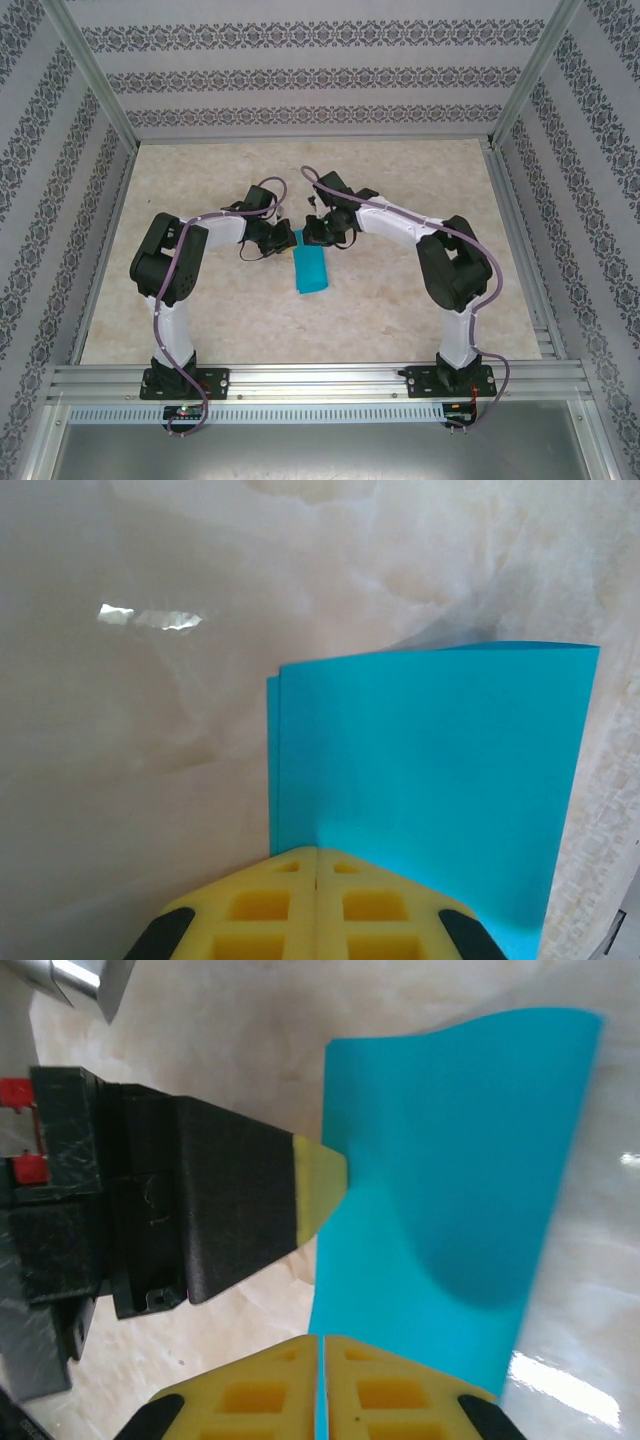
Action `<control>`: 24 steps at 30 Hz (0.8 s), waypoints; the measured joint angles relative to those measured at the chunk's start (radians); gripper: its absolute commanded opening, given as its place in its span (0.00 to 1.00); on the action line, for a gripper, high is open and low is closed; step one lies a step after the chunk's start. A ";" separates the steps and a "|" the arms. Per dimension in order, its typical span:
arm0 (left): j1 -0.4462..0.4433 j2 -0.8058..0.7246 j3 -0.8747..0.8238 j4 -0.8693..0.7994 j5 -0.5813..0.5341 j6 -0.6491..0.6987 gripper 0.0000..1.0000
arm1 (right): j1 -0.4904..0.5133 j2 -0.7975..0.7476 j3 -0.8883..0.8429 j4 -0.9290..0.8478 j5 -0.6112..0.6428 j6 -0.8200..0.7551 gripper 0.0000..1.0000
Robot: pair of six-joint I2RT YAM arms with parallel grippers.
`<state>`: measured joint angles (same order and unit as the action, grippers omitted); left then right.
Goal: Fold a paper plane with a square sheet of paper (pick it up from the middle)
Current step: Fold the square sheet of paper in half at the center of the table.
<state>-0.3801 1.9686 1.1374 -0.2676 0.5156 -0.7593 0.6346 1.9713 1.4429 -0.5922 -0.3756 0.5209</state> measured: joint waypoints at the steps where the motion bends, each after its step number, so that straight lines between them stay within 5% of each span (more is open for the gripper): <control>1: 0.000 0.000 0.001 -0.003 -0.001 0.000 0.00 | 0.004 0.015 0.005 -0.001 -0.007 0.000 0.09; 24: -0.001 0.006 0.016 -0.026 -0.004 0.000 0.00 | -0.045 0.088 -0.006 -0.013 -0.008 0.000 0.09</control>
<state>-0.3813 1.9751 1.1538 -0.2935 0.5114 -0.7593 0.5896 2.0590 1.4368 -0.6052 -0.3836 0.5209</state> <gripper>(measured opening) 0.051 0.089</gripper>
